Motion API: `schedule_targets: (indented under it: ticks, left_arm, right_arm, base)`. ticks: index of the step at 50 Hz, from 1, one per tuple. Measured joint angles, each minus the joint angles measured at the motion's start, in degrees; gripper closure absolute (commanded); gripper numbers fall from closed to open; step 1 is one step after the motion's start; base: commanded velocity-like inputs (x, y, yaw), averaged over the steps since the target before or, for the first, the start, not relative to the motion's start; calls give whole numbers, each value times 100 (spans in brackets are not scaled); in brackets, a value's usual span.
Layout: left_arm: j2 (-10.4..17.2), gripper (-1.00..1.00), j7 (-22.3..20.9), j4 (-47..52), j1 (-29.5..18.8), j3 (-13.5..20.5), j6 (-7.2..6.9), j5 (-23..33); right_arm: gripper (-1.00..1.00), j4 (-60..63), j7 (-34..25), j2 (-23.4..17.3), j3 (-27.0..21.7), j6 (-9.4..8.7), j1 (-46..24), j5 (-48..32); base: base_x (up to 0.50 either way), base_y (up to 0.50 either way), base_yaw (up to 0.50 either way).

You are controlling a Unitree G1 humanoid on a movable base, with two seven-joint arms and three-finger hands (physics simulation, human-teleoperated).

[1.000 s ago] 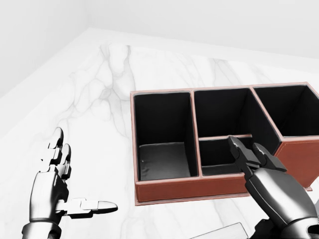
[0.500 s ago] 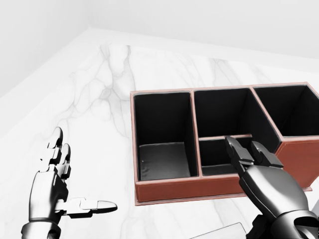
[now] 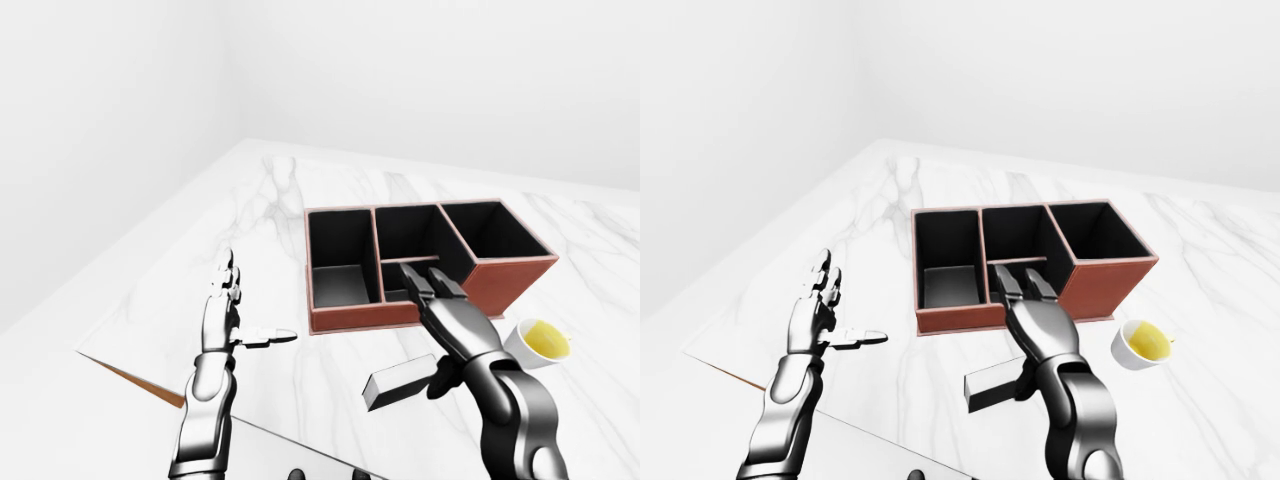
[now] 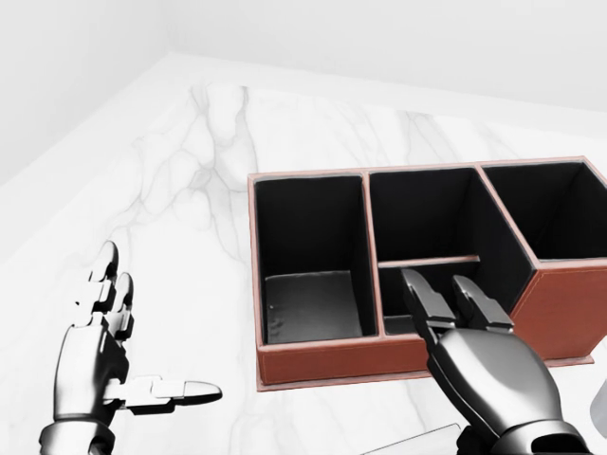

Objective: Pick up the book and place it in the front compartment of the caddy.

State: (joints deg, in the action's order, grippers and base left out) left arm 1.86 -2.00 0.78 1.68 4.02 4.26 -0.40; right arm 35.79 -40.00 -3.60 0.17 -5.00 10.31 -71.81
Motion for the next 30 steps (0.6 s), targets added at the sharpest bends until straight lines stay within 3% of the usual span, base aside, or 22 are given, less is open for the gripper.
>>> schedule_targets:
  ticks: [30]
  left_arm:
    - [7, -100, -18, 40, 6, 20, -29, -19]
  right_arm:
    - [-100, -437, 0, 65, 556, 0, -22, 174]
  base:
    - [0, 0, 0]
